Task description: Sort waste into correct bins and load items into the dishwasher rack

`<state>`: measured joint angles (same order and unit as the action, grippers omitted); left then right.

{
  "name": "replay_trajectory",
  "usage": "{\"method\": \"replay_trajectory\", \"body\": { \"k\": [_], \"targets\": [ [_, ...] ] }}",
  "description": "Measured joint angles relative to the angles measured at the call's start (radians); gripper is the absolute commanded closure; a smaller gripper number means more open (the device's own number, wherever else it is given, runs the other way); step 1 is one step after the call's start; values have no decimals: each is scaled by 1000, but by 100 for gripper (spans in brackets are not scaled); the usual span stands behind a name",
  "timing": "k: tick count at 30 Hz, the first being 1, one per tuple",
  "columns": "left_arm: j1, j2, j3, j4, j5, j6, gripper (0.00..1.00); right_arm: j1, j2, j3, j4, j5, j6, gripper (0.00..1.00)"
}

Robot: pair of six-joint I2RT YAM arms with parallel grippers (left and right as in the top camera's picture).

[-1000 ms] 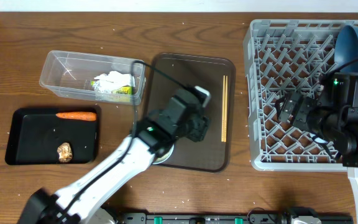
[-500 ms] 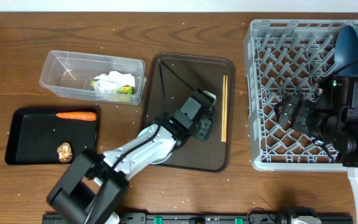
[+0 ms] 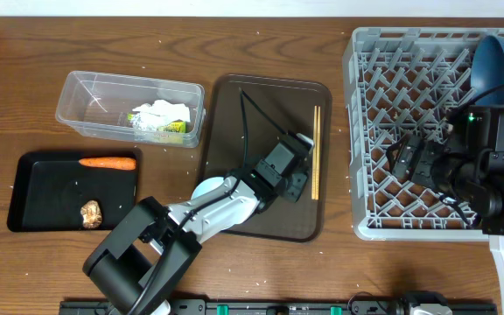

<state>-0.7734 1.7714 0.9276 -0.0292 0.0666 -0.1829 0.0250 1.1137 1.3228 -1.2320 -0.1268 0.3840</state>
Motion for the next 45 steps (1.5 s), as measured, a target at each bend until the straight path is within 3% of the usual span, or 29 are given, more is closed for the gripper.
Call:
{"method": "replay_trajectory", "body": {
  "k": [5, 8, 11, 18, 22, 29, 35, 37, 41, 42, 44, 45],
  "targets": [
    [21, -64, -2, -95, -6, 0, 46, 56, 32, 0, -2, -12, -45, 13],
    [46, -158, -1, -55, 6, 0, 46, 65, 61, 0, -10, -3, -58, 9],
    [45, -203, 6, -15, 21, -4, 54, 61, 60, 0, -10, 17, -59, 8],
    [1, -95, 9, 112, 39, -29, 55, 48, 6, 0, -13, 34, -35, 7],
    [-21, -10, 9, 154, 39, -31, 55, 49, -11, 0, -37, 29, -28, 12],
    [24, -58, 7, -76, 5, -31, 54, 65, 8, 0, -2, 8, -28, 23],
    [185, -354, 3, -339, -10, -31, 53, 169, 101, 0, 129, -31, -21, 25],
    [243, -477, 3, -418, -14, -31, 40, 230, 154, 0, 174, -38, -14, 25],
    [353, -713, 5, -568, -18, -40, 30, 359, 304, 0, 259, -16, 34, 30],
    [379, -763, 5, -604, -20, -42, 24, 380, 346, 0, 272, -7, 48, 32],
    [428, -848, 5, -672, -22, -43, 2, 413, 431, 0, 302, 11, 77, 39],
    [454, -888, 5, -705, -21, -49, 2, 421, 472, 0, 319, 16, 89, 40]
  ]
}}
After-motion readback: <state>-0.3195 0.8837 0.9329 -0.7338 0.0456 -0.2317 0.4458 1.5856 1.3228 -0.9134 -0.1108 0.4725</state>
